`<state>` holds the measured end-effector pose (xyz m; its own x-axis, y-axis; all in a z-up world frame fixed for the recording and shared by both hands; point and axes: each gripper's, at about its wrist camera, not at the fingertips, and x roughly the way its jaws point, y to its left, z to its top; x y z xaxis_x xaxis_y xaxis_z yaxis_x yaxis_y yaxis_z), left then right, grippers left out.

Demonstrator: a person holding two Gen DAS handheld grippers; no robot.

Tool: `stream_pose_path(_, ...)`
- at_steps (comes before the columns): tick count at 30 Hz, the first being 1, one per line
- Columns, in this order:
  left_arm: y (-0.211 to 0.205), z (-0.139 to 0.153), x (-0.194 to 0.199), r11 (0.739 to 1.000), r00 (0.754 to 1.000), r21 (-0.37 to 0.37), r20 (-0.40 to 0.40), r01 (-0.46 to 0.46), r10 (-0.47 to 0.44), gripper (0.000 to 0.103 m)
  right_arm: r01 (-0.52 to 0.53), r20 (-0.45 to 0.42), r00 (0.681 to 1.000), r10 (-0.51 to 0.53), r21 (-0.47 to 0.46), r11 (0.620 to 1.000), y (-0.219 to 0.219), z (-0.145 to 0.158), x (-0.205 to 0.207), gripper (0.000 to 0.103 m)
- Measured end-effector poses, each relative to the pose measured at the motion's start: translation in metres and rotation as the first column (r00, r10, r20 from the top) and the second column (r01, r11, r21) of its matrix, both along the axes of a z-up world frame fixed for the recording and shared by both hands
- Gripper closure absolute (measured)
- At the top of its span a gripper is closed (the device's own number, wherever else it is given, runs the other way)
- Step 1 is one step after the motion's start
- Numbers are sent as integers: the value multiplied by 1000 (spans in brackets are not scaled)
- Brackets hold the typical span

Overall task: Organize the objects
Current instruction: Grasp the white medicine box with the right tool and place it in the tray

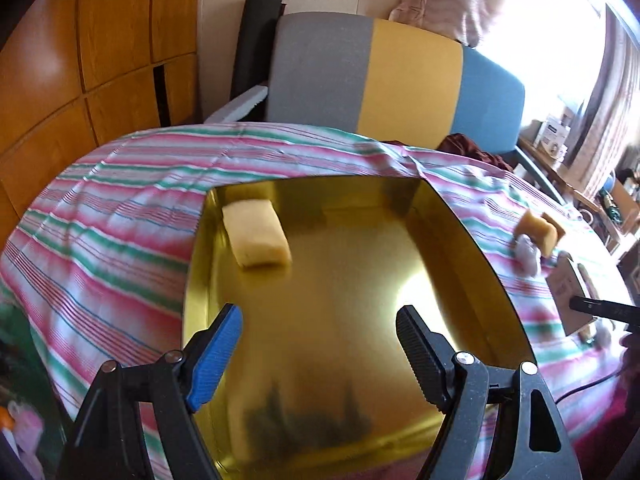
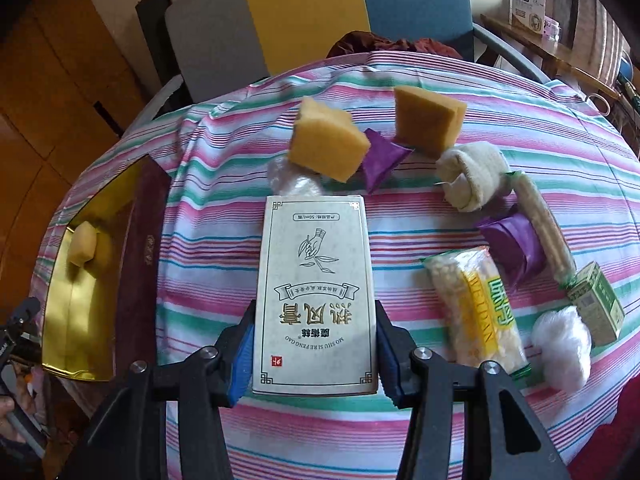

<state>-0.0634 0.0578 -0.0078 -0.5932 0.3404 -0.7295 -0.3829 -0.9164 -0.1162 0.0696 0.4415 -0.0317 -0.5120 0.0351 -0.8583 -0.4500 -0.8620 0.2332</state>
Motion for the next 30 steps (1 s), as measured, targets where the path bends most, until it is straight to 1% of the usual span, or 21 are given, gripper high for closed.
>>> stream_pose_path(3, 0, -1, 11, 1000, 1000, -6, -11, 9, -9, 23, -26, -27, 999, 26, -9, 1000, -20, 9, 2, 52)
stream_pose_path(7, -5, -2, 21, 1000, 1000, -4, -16, 1, -1, 23, -76, -53, 996, 77, 12, 997, -48, 21, -3, 52)
stream_pose_path(11, -11, 0, 27, 1000, 999, -20, -27, -20, 20, 23, -115, -65, 991, 117, 24, 993, -69, 26, -10, 52)
stream_pose_path(16, -22, 3, 33, 997, 997, -36, -37, -70, 69, 23, -150, -89, 984, 152, 29, 988, -92, 36, -15, 52)
stream_pose_path(23, -46, 8, 38, 990, 989, -27, -47, -140, 139, 23, -265, -129, 954, 270, 51, 963, -143, 58, -34, 52)
stream_pose_path(30, -64, 6, 39, 983, 982, -24, -45, -182, 181, 23, -363, -108, 924, 366, 50, 931, -186, 55, -54, 52)
